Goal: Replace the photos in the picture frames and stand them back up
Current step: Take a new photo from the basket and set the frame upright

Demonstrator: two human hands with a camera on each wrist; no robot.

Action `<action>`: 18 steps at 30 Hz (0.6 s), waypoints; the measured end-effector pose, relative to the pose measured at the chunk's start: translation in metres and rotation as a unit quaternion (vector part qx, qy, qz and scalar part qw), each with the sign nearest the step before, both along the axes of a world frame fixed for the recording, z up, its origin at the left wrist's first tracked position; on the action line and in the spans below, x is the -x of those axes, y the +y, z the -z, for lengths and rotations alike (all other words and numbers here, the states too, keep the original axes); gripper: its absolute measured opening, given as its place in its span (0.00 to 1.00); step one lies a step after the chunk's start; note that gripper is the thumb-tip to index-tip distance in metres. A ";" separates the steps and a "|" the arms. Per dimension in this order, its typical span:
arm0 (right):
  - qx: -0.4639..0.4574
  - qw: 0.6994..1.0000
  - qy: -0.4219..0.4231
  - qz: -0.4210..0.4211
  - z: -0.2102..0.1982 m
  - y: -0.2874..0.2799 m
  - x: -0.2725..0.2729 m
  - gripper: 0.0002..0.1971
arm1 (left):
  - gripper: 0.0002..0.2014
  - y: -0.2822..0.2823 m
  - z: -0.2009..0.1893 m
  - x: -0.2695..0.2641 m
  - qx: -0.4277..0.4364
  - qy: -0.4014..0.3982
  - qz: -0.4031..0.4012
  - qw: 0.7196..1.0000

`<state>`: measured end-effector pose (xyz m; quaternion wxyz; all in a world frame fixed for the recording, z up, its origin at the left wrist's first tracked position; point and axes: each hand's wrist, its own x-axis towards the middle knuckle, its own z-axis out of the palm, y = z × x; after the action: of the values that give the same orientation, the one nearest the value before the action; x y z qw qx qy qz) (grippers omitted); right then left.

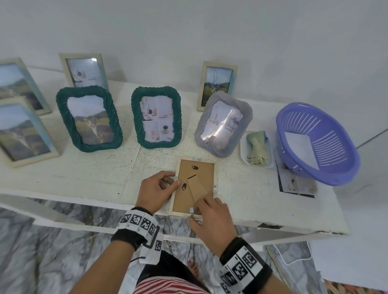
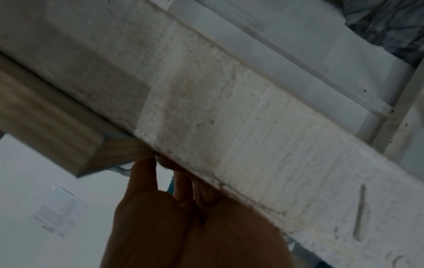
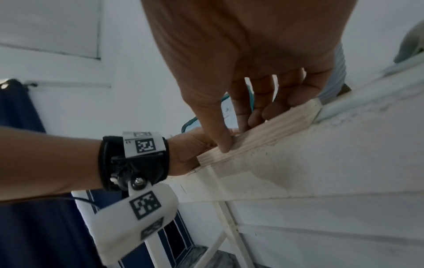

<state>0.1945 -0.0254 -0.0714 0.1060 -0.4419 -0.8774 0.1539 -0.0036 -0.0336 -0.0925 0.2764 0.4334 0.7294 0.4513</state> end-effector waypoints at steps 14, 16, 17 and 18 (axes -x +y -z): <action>0.060 0.995 0.065 -0.036 0.004 -0.005 0.001 0.07 | 0.10 0.002 0.002 0.001 0.004 0.006 -0.001 1.000; 0.060 0.995 0.063 -0.045 0.003 -0.003 -0.001 0.09 | 0.10 0.002 0.001 0.002 0.006 0.007 0.002 1.000; 0.060 0.995 0.061 -0.048 0.003 -0.002 -0.001 0.09 | 0.10 0.002 0.001 0.002 0.006 0.006 0.003 1.000; 0.058 0.995 0.058 -0.051 0.002 -0.001 -0.002 0.09 | 0.10 0.002 0.001 0.002 0.005 0.005 0.004 1.000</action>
<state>0.1962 -0.0268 -0.0737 0.1231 -0.3919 -0.8808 0.2353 -0.0060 -0.0318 -0.0935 0.2765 0.4369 0.7314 0.4446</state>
